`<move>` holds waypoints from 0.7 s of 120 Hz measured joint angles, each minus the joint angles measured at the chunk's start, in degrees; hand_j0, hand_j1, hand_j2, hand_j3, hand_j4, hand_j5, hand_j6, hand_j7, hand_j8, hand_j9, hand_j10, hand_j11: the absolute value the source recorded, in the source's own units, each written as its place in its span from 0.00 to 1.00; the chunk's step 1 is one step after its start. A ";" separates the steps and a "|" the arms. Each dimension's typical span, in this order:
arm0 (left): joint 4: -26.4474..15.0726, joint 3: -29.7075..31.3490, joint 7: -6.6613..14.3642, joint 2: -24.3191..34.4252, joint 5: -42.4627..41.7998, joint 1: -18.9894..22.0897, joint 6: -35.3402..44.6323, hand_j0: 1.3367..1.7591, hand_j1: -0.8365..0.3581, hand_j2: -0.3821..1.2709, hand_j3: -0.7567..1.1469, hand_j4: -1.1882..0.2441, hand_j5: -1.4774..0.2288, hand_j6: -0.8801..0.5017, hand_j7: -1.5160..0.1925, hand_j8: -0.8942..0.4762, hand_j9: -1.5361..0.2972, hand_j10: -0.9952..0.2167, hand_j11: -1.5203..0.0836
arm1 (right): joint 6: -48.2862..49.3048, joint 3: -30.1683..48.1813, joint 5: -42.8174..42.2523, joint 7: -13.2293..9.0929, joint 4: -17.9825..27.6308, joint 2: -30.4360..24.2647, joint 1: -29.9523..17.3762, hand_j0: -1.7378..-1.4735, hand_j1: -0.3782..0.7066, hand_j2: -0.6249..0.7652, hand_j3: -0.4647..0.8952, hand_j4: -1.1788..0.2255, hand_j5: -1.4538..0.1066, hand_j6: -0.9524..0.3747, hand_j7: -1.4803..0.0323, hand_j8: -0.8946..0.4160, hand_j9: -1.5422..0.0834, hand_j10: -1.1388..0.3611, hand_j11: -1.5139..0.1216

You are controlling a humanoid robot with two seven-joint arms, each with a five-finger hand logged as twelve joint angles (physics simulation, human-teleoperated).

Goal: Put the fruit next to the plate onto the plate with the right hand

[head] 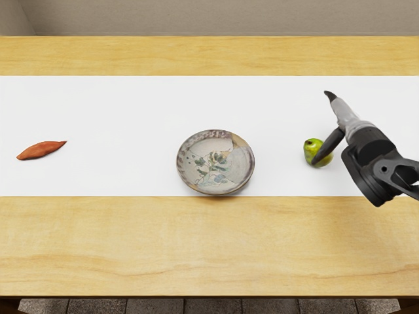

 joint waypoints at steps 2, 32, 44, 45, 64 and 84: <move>0.00 0.00 0.00 0.00 0.00 0.00 0.00 0.76 0.99 0.23 0.40 0.83 0.87 0.64 0.89 0.65 0.84 0.82 0.95 | -0.26 -0.03 -0.09 0.00 -0.46 0.37 -0.11 0.30 0.03 0.45 0.34 0.84 0.93 0.71 0.98 0.68 0.95 0.76 0.93; 0.00 0.01 0.00 0.00 0.00 0.00 0.00 0.76 0.99 0.23 0.40 0.83 0.87 0.64 0.89 0.65 0.84 0.82 0.95 | -1.78 -1.41 -0.52 -0.03 -4.70 3.83 -1.06 0.30 0.03 0.45 0.34 0.84 0.93 0.72 0.98 0.68 0.95 0.76 0.93; 0.00 0.01 0.00 0.00 0.00 0.00 0.00 0.76 0.99 0.23 0.40 0.83 0.87 0.64 0.89 0.65 0.84 0.82 0.95 | -1.83 -1.59 -0.51 -0.03 -5.11 4.71 -1.14 0.30 0.04 0.45 0.34 0.83 0.92 0.71 0.97 0.67 0.94 0.75 0.92; 0.00 0.01 0.00 0.00 0.00 0.00 0.00 0.76 0.99 0.23 0.40 0.83 0.87 0.64 0.89 0.65 0.84 0.82 0.95 | -1.83 -1.60 -0.51 -0.03 -5.13 4.75 -1.15 0.30 0.04 0.45 0.34 0.83 0.92 0.71 0.97 0.67 0.94 0.75 0.92; 0.00 0.01 0.00 0.00 0.00 0.09 0.00 0.76 0.99 0.23 0.40 0.83 0.87 0.64 0.89 0.65 0.84 0.82 0.95 | -1.80 -1.68 -0.40 -0.03 -5.32 4.96 -1.96 0.30 0.15 0.44 0.34 0.76 0.84 0.63 0.89 0.60 0.86 0.69 0.84; 0.00 0.01 0.00 0.00 0.00 0.09 0.00 0.76 0.99 0.23 0.40 0.83 0.87 0.64 0.89 0.65 0.84 0.82 0.95 | -2.11 -1.57 0.13 -0.03 -5.41 4.83 -2.91 0.30 0.21 0.43 0.34 0.72 0.79 0.59 0.83 0.55 0.81 0.65 0.79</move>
